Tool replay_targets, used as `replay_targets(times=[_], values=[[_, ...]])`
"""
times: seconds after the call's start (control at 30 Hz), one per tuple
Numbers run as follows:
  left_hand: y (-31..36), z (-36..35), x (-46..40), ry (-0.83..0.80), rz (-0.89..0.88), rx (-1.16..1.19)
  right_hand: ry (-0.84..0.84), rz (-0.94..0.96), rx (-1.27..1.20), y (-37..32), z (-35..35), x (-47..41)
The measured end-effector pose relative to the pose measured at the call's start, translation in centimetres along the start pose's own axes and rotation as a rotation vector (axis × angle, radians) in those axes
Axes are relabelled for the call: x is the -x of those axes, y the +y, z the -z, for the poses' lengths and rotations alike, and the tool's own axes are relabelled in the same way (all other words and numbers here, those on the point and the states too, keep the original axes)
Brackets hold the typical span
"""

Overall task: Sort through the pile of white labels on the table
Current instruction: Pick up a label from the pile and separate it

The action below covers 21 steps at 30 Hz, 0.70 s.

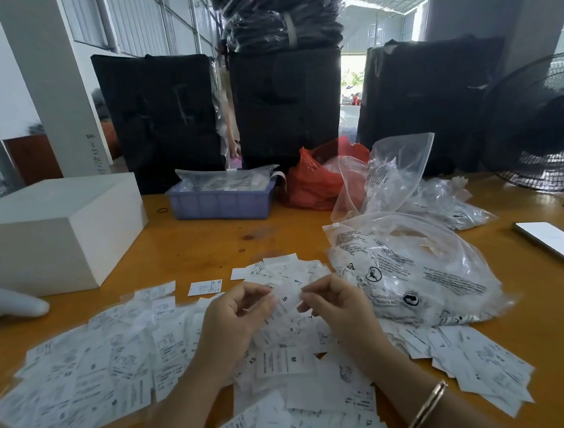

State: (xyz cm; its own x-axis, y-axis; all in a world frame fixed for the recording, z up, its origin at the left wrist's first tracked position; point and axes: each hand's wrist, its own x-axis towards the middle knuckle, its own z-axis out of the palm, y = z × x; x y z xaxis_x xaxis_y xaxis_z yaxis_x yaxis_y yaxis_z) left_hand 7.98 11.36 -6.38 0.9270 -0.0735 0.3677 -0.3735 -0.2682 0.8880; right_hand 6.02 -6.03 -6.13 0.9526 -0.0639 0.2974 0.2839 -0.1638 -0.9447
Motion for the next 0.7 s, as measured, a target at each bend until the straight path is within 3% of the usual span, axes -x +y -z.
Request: replay_targets(times=[0.4, 0.47, 0.57, 0.7], values=[[0.0, 0.2, 0.0, 0.034, -0.034, -0.071, -0.060, 0.282, 0.520, -0.4, -0.7, 0.5], [-0.1, 0.6, -0.1, 0.116, -0.018, -0.060, 0.038, 0.315, 0.537, -1.1, 0.1, -0.2], [-0.2, 1.2, -0.4, 0.266, -0.027, -0.185, 0.334, 0.335, 0.468, -2.1, 3.0, -2.5], [-0.6, 1.8, -0.7, 0.336, -0.027, -0.388, 0.517, 0.172, 0.619, -1.2, 7.6, -5.3]])
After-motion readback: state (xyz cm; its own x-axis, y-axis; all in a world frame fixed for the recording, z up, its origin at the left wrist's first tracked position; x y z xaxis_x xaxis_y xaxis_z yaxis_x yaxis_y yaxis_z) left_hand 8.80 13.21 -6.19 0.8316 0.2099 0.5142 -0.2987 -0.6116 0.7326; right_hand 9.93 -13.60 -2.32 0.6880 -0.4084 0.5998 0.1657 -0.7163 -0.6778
